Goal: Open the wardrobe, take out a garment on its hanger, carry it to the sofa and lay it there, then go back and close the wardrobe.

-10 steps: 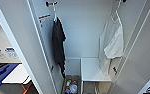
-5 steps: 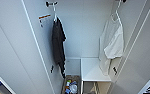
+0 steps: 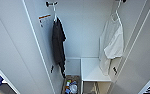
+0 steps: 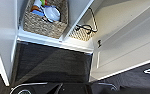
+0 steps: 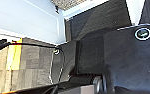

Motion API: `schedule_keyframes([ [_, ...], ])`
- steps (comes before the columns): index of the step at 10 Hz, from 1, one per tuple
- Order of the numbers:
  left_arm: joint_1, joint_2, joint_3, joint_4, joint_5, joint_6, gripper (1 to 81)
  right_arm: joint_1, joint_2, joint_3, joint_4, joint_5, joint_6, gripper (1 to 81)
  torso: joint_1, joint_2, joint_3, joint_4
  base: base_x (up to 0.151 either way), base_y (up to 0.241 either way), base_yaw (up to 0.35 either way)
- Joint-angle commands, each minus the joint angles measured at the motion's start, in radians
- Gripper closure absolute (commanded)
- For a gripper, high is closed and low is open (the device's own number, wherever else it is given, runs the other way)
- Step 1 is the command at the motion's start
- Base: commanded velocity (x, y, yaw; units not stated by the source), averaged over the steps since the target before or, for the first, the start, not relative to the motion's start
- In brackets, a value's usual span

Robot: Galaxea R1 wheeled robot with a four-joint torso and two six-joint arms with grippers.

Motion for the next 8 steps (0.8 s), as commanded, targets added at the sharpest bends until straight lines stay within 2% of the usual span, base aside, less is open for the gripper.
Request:
schedule_keyframes([
  [1,0.050,-0.137,0.171,0.281,0.146,-0.027,1.0,0.068,0.020,-0.044,-0.124,-0.113,-0.001,1.0,0.000,0.000,0.000,0.000,0.000,0.000,0.000],
  [3,0.098,-0.137,0.187,0.436,0.201,-0.029,1.0,0.099,0.049,-0.073,-0.254,-0.204,-0.011,1.0,0.000,0.000,0.000,0.000,0.000,0.000,0.000],
  [4,0.110,-0.129,0.181,0.460,0.213,-0.029,1.0,0.113,0.063,-0.089,-0.332,-0.237,-0.013,1.0,0.000,0.000,0.000,0.000,0.000,0.000,0.000],
  [7,0.124,-0.050,0.090,0.472,0.296,-0.024,1.0,0.148,0.099,-0.110,-0.641,-0.322,-0.013,1.0,0.000,0.000,0.000,0.000,0.000,0.000,0.000],
  [8,0.124,-0.018,0.043,0.470,0.298,-0.021,1.0,0.159,0.116,-0.103,-0.772,-0.408,-0.014,1.0,0.000,0.000,0.000,0.000,0.000,0.000,0.000],
])
